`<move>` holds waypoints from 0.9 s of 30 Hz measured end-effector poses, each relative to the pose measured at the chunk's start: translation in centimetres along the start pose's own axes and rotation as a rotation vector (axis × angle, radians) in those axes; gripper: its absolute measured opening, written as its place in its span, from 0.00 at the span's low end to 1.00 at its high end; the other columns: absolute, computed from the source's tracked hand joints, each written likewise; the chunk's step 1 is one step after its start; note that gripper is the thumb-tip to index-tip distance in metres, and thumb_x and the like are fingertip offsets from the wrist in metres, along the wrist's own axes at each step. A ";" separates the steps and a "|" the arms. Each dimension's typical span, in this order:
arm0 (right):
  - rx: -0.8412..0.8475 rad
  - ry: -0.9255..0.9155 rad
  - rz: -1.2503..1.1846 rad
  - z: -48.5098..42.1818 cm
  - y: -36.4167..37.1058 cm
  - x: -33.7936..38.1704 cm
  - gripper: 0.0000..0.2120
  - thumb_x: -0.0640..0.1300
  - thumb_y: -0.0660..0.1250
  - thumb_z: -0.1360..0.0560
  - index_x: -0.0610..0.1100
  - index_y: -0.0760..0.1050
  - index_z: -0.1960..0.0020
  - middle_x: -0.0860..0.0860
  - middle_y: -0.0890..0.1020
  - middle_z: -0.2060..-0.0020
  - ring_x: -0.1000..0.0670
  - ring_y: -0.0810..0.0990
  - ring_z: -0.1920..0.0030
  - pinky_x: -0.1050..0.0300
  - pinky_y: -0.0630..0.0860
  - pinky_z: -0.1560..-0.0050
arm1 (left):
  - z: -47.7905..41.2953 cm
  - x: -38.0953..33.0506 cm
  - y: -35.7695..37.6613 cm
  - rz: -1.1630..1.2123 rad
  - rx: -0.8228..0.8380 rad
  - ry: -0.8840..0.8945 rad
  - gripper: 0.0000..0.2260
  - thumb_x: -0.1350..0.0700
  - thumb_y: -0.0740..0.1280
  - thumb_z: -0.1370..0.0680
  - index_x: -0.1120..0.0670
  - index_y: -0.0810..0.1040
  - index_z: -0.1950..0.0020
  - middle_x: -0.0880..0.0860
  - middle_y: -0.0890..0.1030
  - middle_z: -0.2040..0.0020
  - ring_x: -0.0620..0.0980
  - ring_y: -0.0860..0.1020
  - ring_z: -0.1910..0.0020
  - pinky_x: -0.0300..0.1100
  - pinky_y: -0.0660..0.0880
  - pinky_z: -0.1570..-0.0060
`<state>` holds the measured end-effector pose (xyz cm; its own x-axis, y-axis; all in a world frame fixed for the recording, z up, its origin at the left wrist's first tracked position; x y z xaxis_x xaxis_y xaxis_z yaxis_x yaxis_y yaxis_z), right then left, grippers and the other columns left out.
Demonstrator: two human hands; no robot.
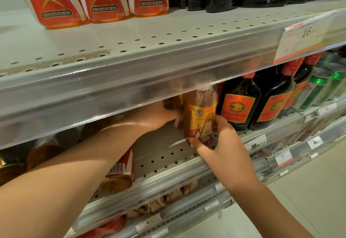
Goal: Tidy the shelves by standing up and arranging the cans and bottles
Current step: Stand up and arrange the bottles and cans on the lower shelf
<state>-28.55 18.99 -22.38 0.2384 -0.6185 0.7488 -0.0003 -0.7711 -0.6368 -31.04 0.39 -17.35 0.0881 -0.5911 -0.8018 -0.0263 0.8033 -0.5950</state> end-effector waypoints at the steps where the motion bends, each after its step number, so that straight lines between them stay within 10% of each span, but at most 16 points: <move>1: -0.015 0.007 -0.002 0.0 -0.2 -0.1 0.24 0.63 0.72 0.29 0.61 0.68 0.37 0.59 0.77 0.46 0.58 0.79 0.50 0.53 0.81 0.52 | -0.3 0.4 0.3 0.026 0.010 -0.001 0.12 0.64 0.72 0.22 0.60 0.78 0.40 0.48 0.80 0.50 0.26 0.77 0.62 0.23 0.73 0.62; 8: -0.092 0.017 0.101 -0.2 -1.4 -0.5 0.31 0.62 0.73 0.28 0.56 0.66 0.30 0.52 0.71 0.42 0.49 0.74 0.42 0.49 0.79 0.46 | -0.5 0.5 0.4 -0.043 -0.039 -0.026 0.16 0.53 0.75 0.24 0.56 0.78 0.39 0.55 0.82 0.46 0.56 0.82 0.46 0.55 0.81 0.46; 12: -0.153 0.040 0.125 -0.1 -1.9 -0.4 0.35 0.62 0.75 0.30 0.50 0.67 0.30 0.51 0.71 0.43 0.47 0.74 0.41 0.46 0.78 0.42 | -0.7 1.1 0.3 -0.025 -0.086 -0.036 0.20 0.48 0.76 0.25 0.53 0.76 0.37 0.54 0.81 0.45 0.55 0.81 0.45 0.56 0.81 0.45; 20: -0.157 -0.004 0.007 0.7 -1.6 -0.1 0.18 0.63 0.72 0.28 0.56 0.65 0.56 0.58 0.72 0.60 0.59 0.73 0.60 0.64 0.66 0.66 | -0.8 1.0 0.7 0.065 -0.064 -0.029 0.18 0.54 0.74 0.23 0.52 0.75 0.34 0.54 0.80 0.39 0.50 0.81 0.45 0.51 0.82 0.45; 27: -0.094 -0.192 -0.093 1.8 0.0 4.0 0.06 0.57 0.66 0.23 0.58 0.71 0.49 0.62 0.72 0.53 0.59 0.75 0.55 0.60 0.74 0.58 | 1.7 2.5 -6.7 -0.198 -0.298 -0.013 0.08 0.49 0.70 0.20 0.47 0.79 0.41 0.49 0.82 0.47 0.48 0.80 0.50 0.37 0.75 0.51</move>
<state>-25.84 16.80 -19.65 0.4218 -0.5113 0.7488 -0.0584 -0.8394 -0.5403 -28.94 -6.38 -15.29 0.1329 -0.7309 -0.6694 -0.2966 0.6151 -0.7306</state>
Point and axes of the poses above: each hand's wrist, its own z-axis away from the middle knuckle, its own y-axis out of the palm, x = y × z, the point moved 8 cm from there along -z, towards the middle knuckle
